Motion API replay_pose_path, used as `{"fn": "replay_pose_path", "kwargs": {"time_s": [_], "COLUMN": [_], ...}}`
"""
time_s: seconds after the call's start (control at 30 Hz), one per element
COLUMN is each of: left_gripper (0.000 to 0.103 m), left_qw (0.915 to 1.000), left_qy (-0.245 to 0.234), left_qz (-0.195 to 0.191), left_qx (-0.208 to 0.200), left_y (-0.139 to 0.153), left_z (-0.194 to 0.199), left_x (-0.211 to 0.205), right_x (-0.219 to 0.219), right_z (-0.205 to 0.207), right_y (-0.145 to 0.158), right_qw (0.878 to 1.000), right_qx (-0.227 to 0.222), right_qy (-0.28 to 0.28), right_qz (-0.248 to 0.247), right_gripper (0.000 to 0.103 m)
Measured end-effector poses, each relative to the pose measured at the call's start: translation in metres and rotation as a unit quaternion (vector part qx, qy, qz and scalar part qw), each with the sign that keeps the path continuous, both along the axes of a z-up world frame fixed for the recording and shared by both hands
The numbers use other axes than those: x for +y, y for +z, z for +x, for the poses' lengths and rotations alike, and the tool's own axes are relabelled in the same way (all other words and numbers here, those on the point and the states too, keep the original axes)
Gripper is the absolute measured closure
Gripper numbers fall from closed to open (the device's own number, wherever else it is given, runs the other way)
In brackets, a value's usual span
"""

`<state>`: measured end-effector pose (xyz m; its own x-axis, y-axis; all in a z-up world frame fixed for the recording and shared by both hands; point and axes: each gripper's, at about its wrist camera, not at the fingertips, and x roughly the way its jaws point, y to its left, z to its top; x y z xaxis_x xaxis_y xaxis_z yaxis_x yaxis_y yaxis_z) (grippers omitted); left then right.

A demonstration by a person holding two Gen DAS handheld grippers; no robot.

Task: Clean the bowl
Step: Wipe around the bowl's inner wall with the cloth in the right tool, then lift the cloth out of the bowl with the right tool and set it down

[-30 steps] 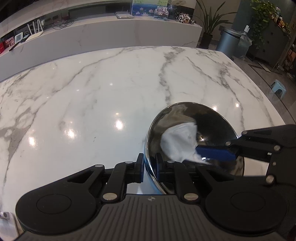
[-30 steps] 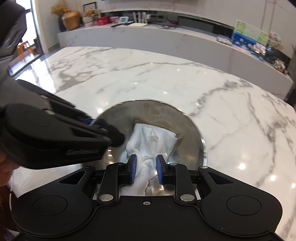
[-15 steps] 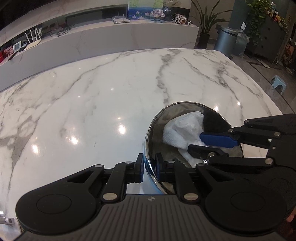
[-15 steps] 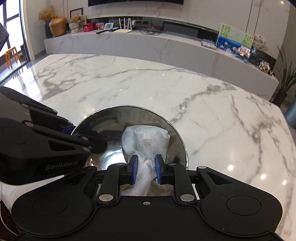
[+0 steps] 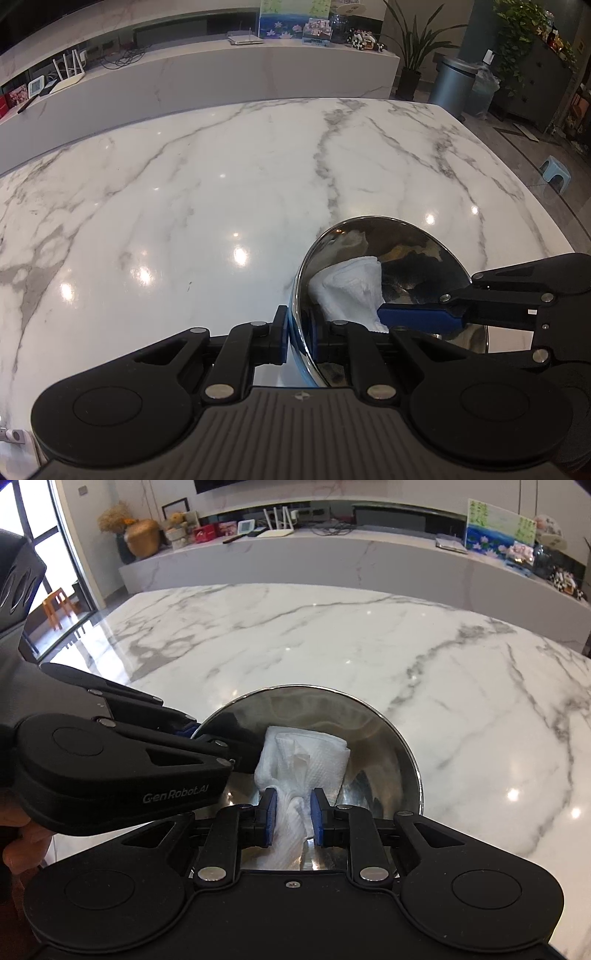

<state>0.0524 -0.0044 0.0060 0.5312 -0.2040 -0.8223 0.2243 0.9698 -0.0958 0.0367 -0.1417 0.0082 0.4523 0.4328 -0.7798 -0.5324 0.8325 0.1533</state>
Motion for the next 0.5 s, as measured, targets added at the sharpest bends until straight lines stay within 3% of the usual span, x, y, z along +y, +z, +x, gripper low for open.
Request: {"fn": "replay_pose_path", "kwargs": {"time_s": [0.2, 0.5], "left_gripper": [0.093, 0.094], "left_qw": [1.0000, 0.9998], "left_qy": [0.000, 0.002], "left_qz": [-0.001, 0.020], "left_qx": [0.000, -0.006], "left_y": [0.0007, 0.0001], "left_z": [0.0007, 0.0004], "left_x": [-0.0039, -0.0045], "right_x": [0.0006, 0.0048], "right_z": [-0.0014, -0.0070], "right_y": [0.0004, -0.0020], "right_qw": [1.000, 0.999], "right_qx": [0.003, -0.005], "right_qy": [0.009, 0.027], "right_qz": [0.000, -0.039], "right_gripper": [0.084, 0.086]}}
